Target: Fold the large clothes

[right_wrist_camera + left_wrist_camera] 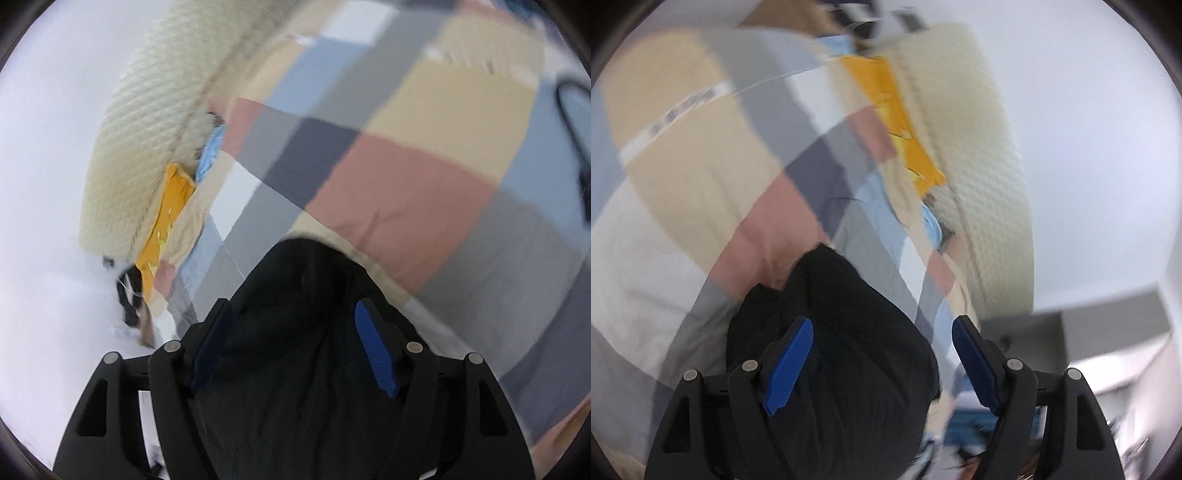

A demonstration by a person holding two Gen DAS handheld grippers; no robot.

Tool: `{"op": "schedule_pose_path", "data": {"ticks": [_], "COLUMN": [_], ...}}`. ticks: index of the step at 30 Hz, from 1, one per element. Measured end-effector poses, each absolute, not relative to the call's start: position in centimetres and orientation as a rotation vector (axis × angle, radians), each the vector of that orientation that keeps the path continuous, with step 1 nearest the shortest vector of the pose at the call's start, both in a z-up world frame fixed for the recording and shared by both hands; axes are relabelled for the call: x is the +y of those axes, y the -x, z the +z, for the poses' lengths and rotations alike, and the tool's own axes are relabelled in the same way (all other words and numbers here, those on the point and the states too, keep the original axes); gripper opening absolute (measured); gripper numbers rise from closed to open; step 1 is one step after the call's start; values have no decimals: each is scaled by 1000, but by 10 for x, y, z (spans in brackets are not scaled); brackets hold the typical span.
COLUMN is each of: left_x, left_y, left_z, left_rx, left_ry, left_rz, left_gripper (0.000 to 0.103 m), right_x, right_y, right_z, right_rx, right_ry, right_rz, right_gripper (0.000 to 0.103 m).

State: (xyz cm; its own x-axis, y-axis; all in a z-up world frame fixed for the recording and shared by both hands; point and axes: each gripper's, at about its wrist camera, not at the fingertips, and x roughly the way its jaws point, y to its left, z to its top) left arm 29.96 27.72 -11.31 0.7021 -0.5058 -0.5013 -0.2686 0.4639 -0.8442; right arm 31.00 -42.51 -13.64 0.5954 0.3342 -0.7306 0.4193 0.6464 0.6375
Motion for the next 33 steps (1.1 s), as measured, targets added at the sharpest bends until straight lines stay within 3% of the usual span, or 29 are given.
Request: {"op": "schedule_pose_path", "data": {"ticks": [10, 16, 20, 22, 27, 33], "left_x": [149, 84, 47, 33, 17, 28], "left_y": [-309, -310, -306, -309, -330, -354], "left_z": [-93, -114, -136, -144, -158, -188], "left_rx": [804, 728, 628, 624, 668, 725], "left_ry": [615, 339, 139, 63, 14, 72], "left_rz": [-253, -167, -117, -130, -111, -101], "left_gripper": [77, 77, 77, 77, 77, 78], "right_x": [-315, -263, -238, -232, -219, -216], "right_y": [-288, -286, -283, -281, -295, -336], "right_z": [-109, -140, -172, -185, -181, -204], "right_rx": [901, 835, 779, 737, 669, 735], "right_ry": [-460, -284, -236, -210, -133, -181], "right_rz": [131, 183, 196, 203, 201, 234], "right_gripper": [70, 70, 58, 58, 58, 58]}}
